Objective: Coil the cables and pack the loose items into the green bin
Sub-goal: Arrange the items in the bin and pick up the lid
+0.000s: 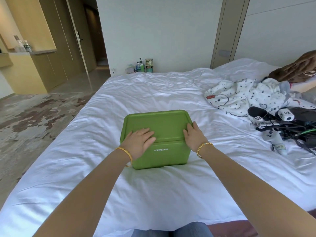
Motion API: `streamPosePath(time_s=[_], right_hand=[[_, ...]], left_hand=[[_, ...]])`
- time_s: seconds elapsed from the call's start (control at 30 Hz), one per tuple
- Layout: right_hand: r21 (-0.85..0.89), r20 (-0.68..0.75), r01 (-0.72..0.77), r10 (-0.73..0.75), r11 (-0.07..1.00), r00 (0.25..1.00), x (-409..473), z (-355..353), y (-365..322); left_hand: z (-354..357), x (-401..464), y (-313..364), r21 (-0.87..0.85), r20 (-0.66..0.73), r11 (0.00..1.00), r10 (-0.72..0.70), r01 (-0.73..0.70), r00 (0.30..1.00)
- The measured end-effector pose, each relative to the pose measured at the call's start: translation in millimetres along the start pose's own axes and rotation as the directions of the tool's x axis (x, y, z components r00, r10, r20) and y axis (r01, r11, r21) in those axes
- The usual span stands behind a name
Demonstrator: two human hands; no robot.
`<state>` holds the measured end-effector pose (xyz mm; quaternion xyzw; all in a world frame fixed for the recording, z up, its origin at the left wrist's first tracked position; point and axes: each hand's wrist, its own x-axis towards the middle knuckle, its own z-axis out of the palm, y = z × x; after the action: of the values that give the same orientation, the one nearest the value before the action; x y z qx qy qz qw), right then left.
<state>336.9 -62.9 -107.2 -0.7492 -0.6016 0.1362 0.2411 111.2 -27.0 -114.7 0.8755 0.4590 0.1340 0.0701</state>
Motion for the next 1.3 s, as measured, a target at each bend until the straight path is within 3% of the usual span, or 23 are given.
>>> streamPosePath(time_s=[0.07,0.13,0.23,0.33,0.47,0.57,0.8,0.87,0.97,1.1,1.3], right_hand=[[0.182,-0.060,-0.092,0.104,0.979,0.993,2.3,1.0,1.0],[0.294,-0.089,-0.184,0.218,0.938,0.972,6.7,3.2,0.7],[0.329,-0.071,-0.294,0.334,0.898,0.940,16.8,5.9,0.8],[0.440,0.004,-0.394,0.437,0.807,0.899,28.6,7.5,9.6],[0.532,0.017,-0.421,0.488,0.735,0.873,41.3,8.6,18.7],[0.573,-0.006,-0.413,0.508,0.708,0.861,50.7,3.8,17.2],[0.625,-0.126,-0.288,0.459,0.725,0.880,101.0,-20.8,-11.6],[0.654,-0.156,-0.259,0.462,0.711,0.873,122.5,-22.5,-20.5],[0.698,-0.176,-0.231,0.475,0.678,0.862,155.1,-10.2,-22.1],[0.719,-0.185,-0.207,0.470,0.664,0.863,195.4,13.4,-15.7],[0.612,-0.115,-0.257,0.405,0.748,0.907,235.4,51.3,9.5]], left_hand=[[-2.9,1.9,-6.2,-0.069,-0.146,0.993,-0.108,0.098,0.983],[-1.7,2.8,-12.2,-0.069,-0.209,0.926,-0.376,0.370,0.903],[-4.1,3.8,-21.5,-0.368,-0.078,0.688,-0.693,0.625,0.717],[-6.2,12.7,-34.8,-0.593,0.119,0.475,-0.747,0.651,0.654],[-3.9,26.9,-39.3,-0.700,0.105,0.402,-0.760,0.591,0.641],[-9.6,39.9,-40.4,-0.717,0.043,0.410,-0.781,0.563,0.623],[-50.4,91.1,-50.5,-0.746,-0.161,0.525,-0.740,0.410,0.654],[-56.8,113.2,-59.7,-0.798,-0.189,0.499,-0.739,0.337,0.647],[-52.1,143.4,-75.6,-0.894,-0.155,0.385,-0.746,0.229,0.647],[-29.7,175.8,-96.8,-0.924,-0.146,0.338,-0.743,0.179,0.653],[15.6,210.3,-121.6,-0.639,-0.150,0.623,-0.677,0.452,0.721]])
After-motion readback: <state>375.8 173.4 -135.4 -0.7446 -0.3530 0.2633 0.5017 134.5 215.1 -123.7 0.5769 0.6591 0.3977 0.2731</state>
